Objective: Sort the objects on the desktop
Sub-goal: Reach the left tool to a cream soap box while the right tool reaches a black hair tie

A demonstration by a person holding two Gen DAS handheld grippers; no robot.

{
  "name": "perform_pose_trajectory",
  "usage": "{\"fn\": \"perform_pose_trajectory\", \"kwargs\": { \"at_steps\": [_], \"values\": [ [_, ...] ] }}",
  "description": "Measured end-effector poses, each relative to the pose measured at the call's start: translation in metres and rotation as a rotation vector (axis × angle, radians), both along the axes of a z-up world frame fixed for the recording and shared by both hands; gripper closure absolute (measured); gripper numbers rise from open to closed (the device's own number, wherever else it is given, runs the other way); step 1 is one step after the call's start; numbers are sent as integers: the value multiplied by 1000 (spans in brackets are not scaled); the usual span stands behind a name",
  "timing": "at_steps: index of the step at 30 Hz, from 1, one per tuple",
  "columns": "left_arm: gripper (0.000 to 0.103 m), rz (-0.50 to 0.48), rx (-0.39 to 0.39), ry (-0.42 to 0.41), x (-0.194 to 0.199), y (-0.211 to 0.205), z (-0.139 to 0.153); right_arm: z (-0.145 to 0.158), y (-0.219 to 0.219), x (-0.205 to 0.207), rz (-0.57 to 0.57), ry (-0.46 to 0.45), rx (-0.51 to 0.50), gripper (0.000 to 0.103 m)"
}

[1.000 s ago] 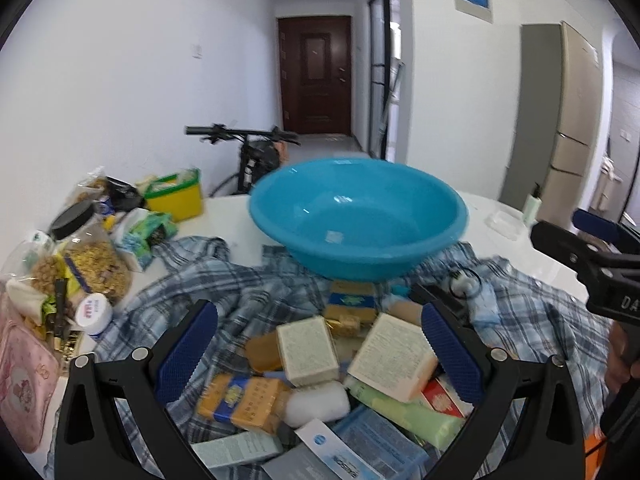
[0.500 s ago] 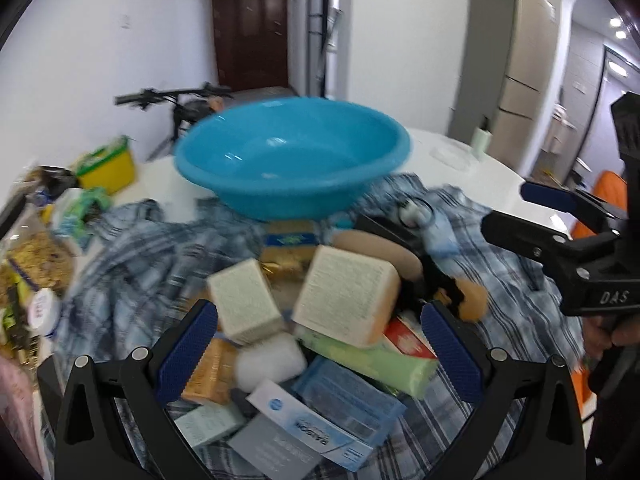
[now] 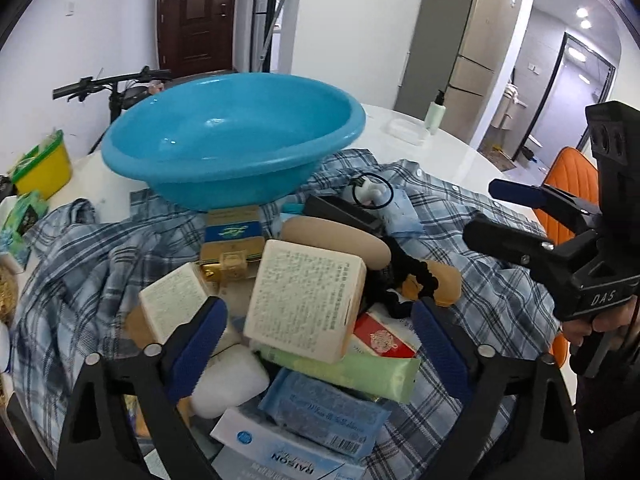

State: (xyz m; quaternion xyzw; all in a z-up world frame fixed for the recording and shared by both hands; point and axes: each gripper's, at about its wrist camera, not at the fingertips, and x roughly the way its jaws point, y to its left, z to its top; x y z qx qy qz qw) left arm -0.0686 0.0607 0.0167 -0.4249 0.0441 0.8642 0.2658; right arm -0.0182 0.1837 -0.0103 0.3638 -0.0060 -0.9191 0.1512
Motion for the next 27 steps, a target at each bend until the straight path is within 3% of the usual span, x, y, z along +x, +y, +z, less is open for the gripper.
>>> {"fn": "perform_pose_trajectory", "kwargs": {
  "at_steps": [5,12,16,21,25,27],
  "values": [
    [9,-5,0,-17,-11,4,-8,-4,1,-1,2,-8,-2,0],
    [9,-103,47,-47,-24,9,-16,-7,9,-3,-18,-17,-17,0],
    [10,-122,26,-63,-29,17,-24,-11,12,-6,-27,-31,-17,0],
    [21,-109,25,-78,-33,20,-28,-14,14,-6,-30,-35,-19,0],
    [39,-96,36,-86,-33,15,-29,-16,15,-7,-37,-43,-22,0],
    [40,-101,33,-88,-30,14,-29,-17,16,-8,-39,-46,-26,0]
  ]
}}
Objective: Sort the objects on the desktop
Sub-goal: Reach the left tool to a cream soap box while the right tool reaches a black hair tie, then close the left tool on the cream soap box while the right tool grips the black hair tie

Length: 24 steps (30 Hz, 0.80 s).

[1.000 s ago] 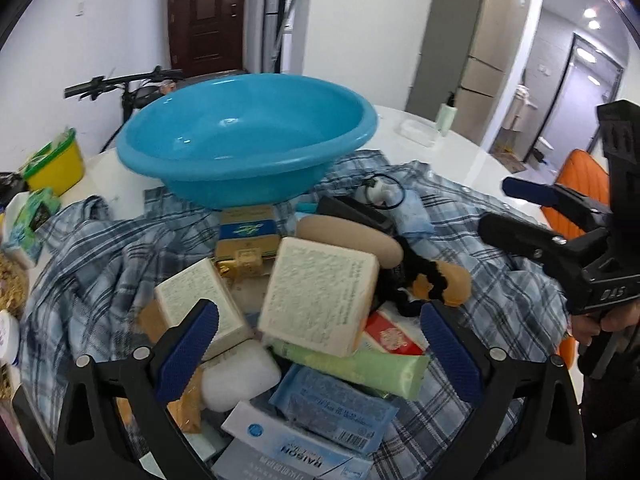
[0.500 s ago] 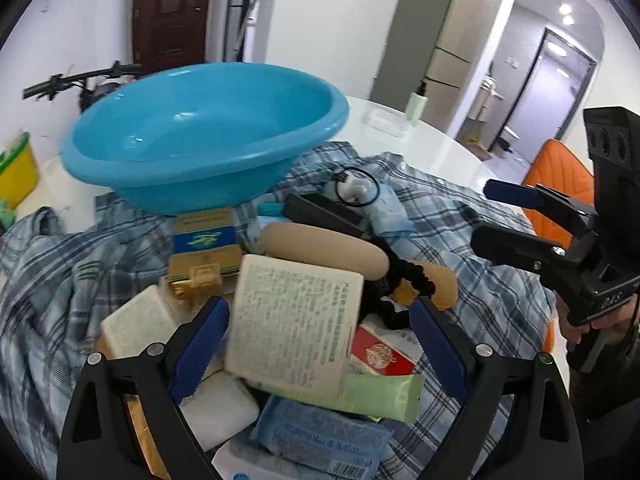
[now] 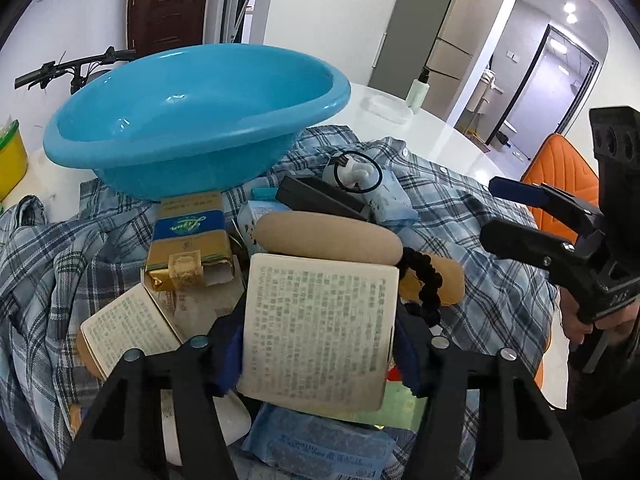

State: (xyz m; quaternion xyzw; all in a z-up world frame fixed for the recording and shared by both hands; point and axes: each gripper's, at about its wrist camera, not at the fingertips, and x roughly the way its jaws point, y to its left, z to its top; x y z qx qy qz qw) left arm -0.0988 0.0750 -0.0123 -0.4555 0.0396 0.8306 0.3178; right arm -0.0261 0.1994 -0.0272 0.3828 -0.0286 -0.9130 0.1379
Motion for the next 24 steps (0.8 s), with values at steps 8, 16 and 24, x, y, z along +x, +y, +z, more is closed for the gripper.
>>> {"fn": "perform_pose_trajectory", "kwargs": {
  "at_steps": [8,16,24],
  "values": [
    [41,-47,-61,3,10,13,-6,-3,-1,0,3,-7,-2,0],
    [44,-7,-30,-3,3,12,-4,-5,5,1,-15,-12,-2,0],
    [44,184,-130,173,26,-1,14,-10,6,1,-22,-20,0,0]
  ]
}}
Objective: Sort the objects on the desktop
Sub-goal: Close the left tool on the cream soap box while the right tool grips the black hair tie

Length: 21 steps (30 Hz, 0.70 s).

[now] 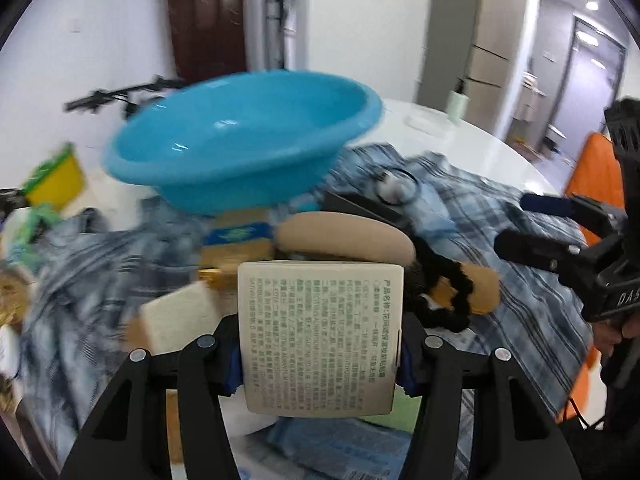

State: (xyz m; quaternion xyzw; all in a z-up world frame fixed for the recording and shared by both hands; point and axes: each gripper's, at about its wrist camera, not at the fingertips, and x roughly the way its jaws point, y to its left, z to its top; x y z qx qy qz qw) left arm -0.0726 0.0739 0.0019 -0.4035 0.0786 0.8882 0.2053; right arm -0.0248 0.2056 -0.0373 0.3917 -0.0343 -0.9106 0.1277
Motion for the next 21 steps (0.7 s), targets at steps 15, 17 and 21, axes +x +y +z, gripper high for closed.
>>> {"fn": "perform_pose_trajectory", "kwargs": {
  "at_steps": [15,17,21],
  "values": [
    [44,253,91,61,11,-58,18,-15,-39,0,74,-11,82,0],
    [44,255,91,66,15,-60,18,-20,-46,-3,81,-17,102,0],
    [44,256,87,84,21,-60,21,-29,-54,-11,80,-28,143,0]
  ]
}}
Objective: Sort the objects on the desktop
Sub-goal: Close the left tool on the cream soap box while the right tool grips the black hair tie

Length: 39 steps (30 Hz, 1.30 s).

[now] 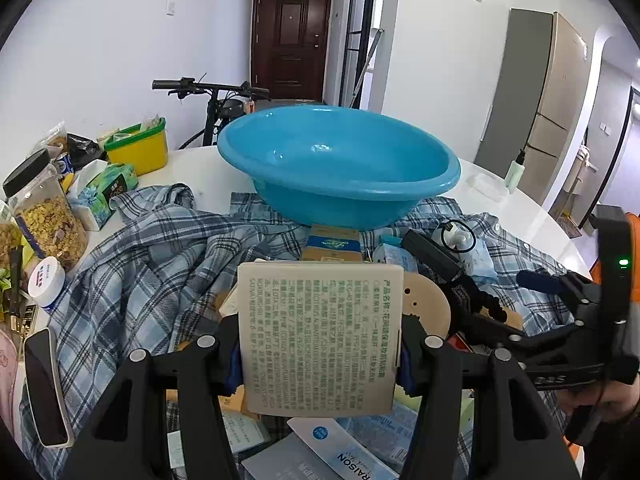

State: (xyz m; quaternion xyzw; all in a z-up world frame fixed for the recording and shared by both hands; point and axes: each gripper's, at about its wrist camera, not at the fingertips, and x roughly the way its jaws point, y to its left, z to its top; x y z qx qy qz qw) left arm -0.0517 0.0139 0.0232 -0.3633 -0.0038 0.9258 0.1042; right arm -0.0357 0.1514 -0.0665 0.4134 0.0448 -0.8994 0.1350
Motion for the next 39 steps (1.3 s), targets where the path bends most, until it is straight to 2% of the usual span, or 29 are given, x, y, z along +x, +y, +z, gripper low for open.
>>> {"fn": "perform_pose_trajectory", "kwargs": {
  "at_steps": [9,13,20,22,24,27,31,37,38,39],
  "values": [
    [44,-5,9,1,2,-3,2,-10,-7,-22,-10,-29,22,0],
    [44,-7,11,-5,2,-4,0,-17,-7,-34,-25,-55,14,5],
    [44,-4,16,-15,1,-7,-3,-22,-10,-38,-21,-61,10,5],
    [44,-5,18,-17,2,-6,-4,-23,-10,-38,-20,-60,15,13],
    [44,-8,19,-20,2,-6,-5,-25,-8,-38,-21,-69,18,28],
    [44,-11,20,-23,3,-5,-6,-27,-9,-35,2,-77,32,33],
    [44,-14,22,-30,2,-5,-9,-26,-13,-31,24,-65,59,34],
    [44,-18,22,-31,3,-2,-11,-36,-14,-36,39,-97,16,34],
    [44,-18,21,-31,3,-1,-11,-36,-16,-34,46,-84,24,41],
    [44,-18,19,-33,3,-1,-12,-36,-18,-31,59,-69,24,53]
  ]
}}
